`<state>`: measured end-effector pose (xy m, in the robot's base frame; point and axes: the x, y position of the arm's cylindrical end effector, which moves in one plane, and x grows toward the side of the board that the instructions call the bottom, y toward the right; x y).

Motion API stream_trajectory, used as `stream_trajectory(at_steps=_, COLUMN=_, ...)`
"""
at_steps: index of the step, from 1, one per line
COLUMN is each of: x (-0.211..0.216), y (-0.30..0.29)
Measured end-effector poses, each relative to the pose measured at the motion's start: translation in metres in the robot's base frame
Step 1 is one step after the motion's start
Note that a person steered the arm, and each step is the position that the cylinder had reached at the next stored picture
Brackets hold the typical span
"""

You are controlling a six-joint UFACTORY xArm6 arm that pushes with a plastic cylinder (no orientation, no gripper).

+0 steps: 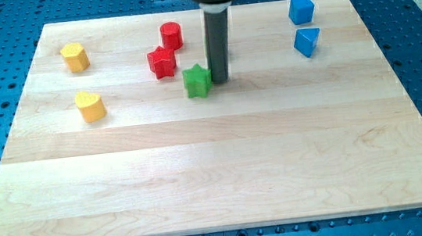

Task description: Keep green circle at the center top

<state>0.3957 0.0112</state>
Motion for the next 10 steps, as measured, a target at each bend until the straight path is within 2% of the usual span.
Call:
stream_trajectory(at_steps=1, x=0.028, y=-0.011)
stream_trajectory(at_steps=2, x=0.028, y=-0.016)
stream_trajectory(at_steps=3, x=0.047, y=-0.044)
stream_trajectory(at_steps=4, x=0.046, y=-0.013)
stream_trajectory(at_steps=5, x=-0.021, y=0.044)
stream_trajectory(at_steps=6, x=-0.044, y=-0.005)
stream_trajectory(at_steps=7, x=-0.055, y=-0.007)
stream_trajectory(at_steps=8, x=-0.068, y=0.033)
stream_trajectory(at_steps=10, x=-0.139, y=0.023)
